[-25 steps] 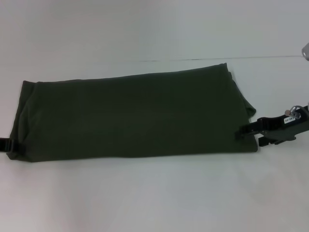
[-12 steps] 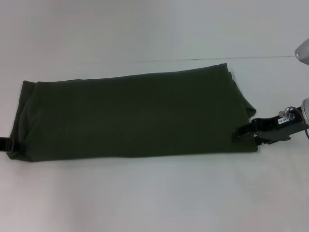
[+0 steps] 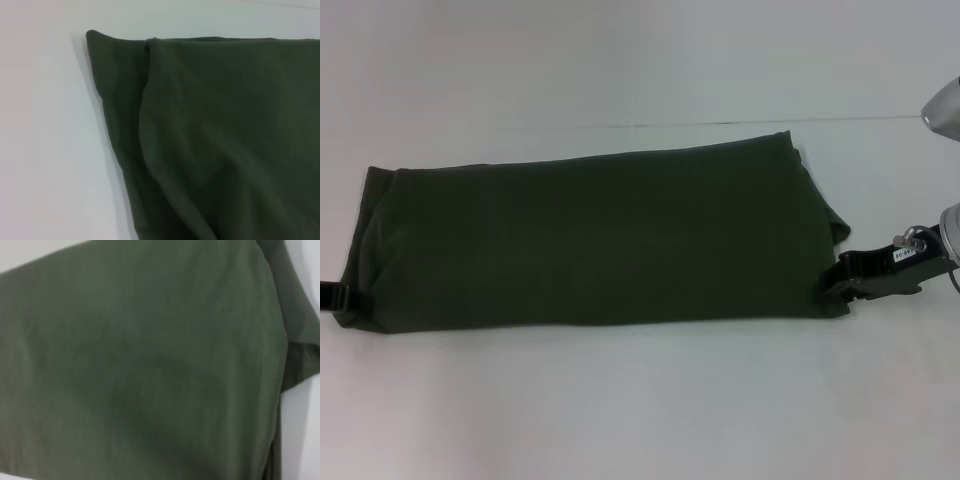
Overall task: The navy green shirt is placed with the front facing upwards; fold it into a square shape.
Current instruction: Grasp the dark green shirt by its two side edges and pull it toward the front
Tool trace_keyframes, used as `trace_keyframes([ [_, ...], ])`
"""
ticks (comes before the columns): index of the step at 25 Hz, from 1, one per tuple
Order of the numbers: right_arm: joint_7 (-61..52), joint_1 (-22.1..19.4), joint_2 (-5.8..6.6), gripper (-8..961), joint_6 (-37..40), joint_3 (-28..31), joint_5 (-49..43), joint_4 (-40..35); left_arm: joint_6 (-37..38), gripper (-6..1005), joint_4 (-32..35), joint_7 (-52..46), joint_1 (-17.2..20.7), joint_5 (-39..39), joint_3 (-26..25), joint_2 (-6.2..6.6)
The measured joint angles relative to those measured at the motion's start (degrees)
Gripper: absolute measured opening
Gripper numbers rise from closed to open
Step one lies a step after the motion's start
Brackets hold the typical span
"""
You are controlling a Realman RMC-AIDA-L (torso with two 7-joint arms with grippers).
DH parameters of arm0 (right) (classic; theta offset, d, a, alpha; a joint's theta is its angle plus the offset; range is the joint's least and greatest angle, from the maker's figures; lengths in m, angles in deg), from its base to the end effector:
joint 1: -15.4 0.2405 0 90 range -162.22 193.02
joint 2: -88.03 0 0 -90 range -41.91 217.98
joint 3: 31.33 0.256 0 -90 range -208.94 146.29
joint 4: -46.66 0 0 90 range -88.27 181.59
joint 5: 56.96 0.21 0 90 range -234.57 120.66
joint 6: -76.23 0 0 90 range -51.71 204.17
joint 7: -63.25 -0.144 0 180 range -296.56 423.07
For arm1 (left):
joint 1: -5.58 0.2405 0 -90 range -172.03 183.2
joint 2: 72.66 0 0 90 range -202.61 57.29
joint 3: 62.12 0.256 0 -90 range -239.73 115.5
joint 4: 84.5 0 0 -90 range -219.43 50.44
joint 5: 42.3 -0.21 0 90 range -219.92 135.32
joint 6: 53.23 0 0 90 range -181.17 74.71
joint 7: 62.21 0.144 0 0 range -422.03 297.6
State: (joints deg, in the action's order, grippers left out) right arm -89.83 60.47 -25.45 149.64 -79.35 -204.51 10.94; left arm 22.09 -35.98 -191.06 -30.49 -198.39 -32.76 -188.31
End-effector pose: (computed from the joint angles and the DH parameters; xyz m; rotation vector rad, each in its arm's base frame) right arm 0.2738 0.3994 0.0116 -2.1095 1.7987 -0.0696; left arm -0.3380 0.3679 0.0716 -2.1070 -1.4812 0.0374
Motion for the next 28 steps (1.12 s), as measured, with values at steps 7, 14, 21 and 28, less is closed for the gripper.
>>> trace_keyframes([
  [7,-0.06,0.19,0.06,245,-0.13,-1.13,-0.02,-0.64,0.00,26,0.00,0.00,-0.21,0.00,0.00,0.10],
  [14,-0.08,0.29,0.40,55,-0.11,-1.18,-0.02,-0.66,0.19,27,0.00,-0.07,-0.55,0.00,-0.07,0.27],
  [21,0.26,0.29,0.62,36,0.63,-1.19,-0.02,-0.66,0.84,28,0.00,-0.11,-0.82,0.00,-0.02,0.45],
  [28,0.55,-0.05,1.40,37,6.36,-1.34,-0.01,-2.53,5.33,28,1.57,-1.07,-1.22,-2.97,-0.42,0.87],
])
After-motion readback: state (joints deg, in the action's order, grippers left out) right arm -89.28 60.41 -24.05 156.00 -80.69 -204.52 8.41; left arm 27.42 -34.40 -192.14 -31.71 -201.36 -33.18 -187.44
